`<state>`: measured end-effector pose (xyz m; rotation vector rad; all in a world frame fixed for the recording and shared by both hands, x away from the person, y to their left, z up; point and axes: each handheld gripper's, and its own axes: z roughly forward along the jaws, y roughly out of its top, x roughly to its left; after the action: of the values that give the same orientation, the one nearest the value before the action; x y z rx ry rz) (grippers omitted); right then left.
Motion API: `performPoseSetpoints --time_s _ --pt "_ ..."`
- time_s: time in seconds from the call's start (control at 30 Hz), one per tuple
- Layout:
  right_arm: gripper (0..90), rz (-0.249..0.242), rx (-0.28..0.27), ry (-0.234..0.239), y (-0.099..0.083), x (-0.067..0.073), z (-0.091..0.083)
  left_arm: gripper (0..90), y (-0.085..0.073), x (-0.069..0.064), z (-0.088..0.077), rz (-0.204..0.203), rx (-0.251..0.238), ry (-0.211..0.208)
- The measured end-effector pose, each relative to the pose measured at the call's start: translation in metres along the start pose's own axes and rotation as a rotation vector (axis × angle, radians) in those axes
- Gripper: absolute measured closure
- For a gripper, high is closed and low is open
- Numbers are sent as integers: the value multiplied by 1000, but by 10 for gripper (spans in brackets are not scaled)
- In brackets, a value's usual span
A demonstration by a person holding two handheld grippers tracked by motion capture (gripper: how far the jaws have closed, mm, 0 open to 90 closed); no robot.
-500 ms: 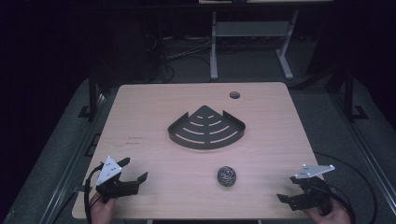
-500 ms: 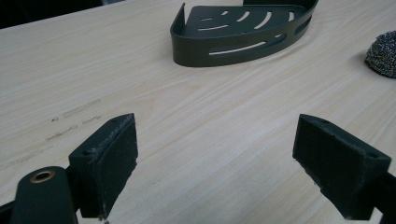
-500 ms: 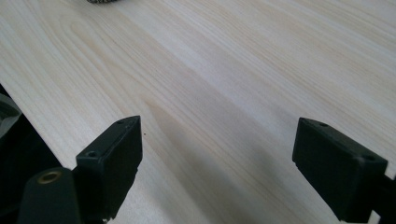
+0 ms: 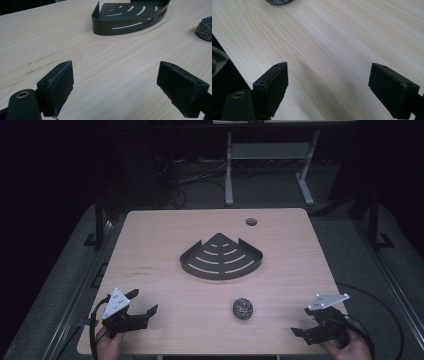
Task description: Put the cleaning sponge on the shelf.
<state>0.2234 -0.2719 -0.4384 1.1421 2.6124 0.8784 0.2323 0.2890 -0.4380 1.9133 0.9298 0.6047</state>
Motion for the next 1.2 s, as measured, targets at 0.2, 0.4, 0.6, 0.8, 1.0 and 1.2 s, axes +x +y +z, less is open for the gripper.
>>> performPoseSetpoints --time_s 0.2,0.4,0.6,0.8,1.0,1.2 --pt "154 -33 2 14 11 5 1 133 1 -1 1 4 0 -4" --pt "154 -50 16 23 19 9 4 133 1 -1 1 5 1 -4" --pt "154 -73 35 37 28 13 8 133 1 -1 1 5 0 -3" --pt "154 -98 49 50 37 18 12 133 1 -1 0 4 -2 -3" --pt "154 -116 60 56 44 21 16 133 1 0 0 1 -5 -1" --pt "154 -135 73 61 52 24 19 133 1 0 0 3 -3 -2"
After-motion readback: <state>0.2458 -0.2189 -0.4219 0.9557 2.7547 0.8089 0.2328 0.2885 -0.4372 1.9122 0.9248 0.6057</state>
